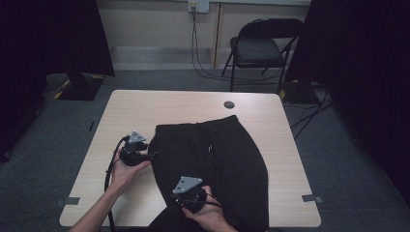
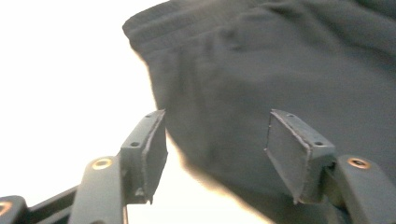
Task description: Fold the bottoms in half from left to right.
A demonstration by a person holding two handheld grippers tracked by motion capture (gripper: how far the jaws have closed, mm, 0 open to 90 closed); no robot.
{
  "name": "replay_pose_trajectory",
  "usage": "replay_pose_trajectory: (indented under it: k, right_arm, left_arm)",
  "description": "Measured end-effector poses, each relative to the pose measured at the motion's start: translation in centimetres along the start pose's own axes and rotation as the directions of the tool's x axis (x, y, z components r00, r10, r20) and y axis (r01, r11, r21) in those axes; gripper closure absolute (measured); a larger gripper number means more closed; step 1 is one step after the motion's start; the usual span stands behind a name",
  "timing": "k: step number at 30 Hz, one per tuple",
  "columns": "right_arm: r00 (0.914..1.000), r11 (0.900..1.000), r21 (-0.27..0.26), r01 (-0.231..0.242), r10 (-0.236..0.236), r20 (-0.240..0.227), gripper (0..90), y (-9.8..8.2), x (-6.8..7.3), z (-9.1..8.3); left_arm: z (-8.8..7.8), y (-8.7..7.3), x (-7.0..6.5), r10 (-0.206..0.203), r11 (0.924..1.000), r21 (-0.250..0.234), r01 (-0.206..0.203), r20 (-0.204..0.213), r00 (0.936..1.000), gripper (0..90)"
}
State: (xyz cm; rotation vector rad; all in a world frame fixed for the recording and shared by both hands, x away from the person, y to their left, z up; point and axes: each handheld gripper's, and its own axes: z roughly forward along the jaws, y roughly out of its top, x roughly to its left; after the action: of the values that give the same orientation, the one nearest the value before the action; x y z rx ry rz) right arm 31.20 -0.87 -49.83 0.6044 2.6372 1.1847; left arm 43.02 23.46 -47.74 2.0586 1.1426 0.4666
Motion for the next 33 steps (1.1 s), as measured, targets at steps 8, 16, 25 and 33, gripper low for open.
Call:
replay_pose_trajectory:
  k: [8, 16, 25, 33]
  right_arm:
    - [1.0000, 1.000, 0.000, -0.001, 0.001, -0.008, 89.2, 0.0, -0.1, 0.0]
    - [1.0000, 1.000, -0.004, 0.000, 0.000, 0.006, 88.9, -0.1, 0.2, 0.0]
    - [0.9995, 1.000, -0.002, -0.028, 0.028, -0.013, 89.0, 0.1, -0.1, 0.2]
    - [0.9972, 0.998, 0.008, -0.067, 0.067, -0.033, 89.4, 0.4, -0.5, 0.3]
  left_arm:
    - [1.8, 0.4, 1.3, -0.017, 0.9998, -0.008, 0.017, -0.011, 0.9998, 39.8]
    - [2.5, -0.1, 1.5, -0.016, 0.9992, 0.037, 0.017, -0.025, 0.9996, 36.8]
    - [3.1, 0.5, 1.0, -0.056, 0.9982, 0.024, 0.055, 0.025, 0.9981, 81.2]
    - [2.2, 1.4, 1.4, -0.097, 0.9951, -0.011, 0.098, 0.098, 0.9905, 89.5]
